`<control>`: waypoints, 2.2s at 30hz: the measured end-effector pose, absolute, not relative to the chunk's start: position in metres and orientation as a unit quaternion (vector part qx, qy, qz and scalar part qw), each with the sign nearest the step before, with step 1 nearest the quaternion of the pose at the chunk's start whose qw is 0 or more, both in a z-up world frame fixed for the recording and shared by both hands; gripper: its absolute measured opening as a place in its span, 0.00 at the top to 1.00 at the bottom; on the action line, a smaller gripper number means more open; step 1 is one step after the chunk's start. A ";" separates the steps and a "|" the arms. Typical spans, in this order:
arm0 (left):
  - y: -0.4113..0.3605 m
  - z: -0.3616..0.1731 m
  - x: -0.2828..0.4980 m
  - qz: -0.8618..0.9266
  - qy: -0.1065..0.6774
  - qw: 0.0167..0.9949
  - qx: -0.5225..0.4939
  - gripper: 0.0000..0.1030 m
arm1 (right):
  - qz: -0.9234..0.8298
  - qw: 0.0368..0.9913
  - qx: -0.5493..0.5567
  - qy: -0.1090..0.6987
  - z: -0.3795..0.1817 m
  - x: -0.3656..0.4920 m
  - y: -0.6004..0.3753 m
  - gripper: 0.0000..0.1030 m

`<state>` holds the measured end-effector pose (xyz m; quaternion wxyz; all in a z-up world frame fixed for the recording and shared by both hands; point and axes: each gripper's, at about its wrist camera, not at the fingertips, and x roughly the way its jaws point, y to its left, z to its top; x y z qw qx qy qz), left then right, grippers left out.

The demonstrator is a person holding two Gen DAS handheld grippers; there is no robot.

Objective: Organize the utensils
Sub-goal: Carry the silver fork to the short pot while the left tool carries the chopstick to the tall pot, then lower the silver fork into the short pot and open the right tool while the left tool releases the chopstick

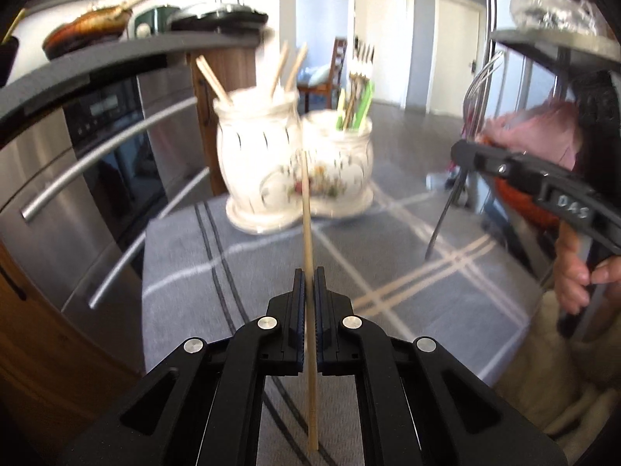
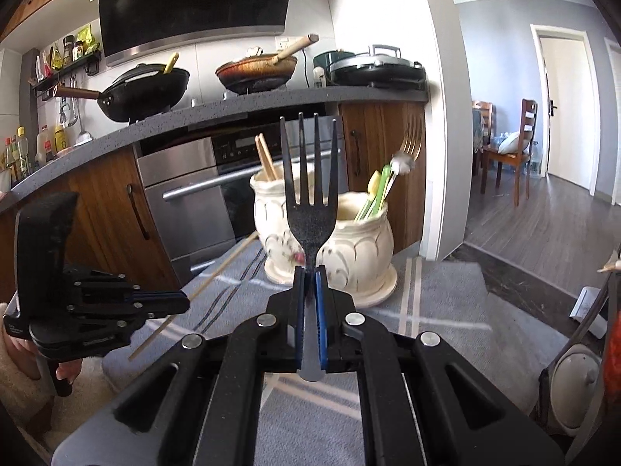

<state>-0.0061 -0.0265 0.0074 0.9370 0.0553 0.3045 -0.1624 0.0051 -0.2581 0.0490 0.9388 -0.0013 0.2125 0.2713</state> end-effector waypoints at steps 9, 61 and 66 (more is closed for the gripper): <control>-0.012 0.056 0.006 -0.161 0.180 0.970 -0.001 0.95 | 0.259 0.953 0.025 0.157 0.095 0.038 -0.254 0.95; -0.006 0.050 0.103 -0.129 0.110 0.984 -0.050 0.95 | 0.247 0.943 0.030 0.221 0.055 0.136 -0.228 0.95; -0.001 0.047 0.102 -0.130 0.113 0.983 -0.058 0.82 | 0.244 0.942 0.023 0.230 0.049 0.139 -0.224 0.95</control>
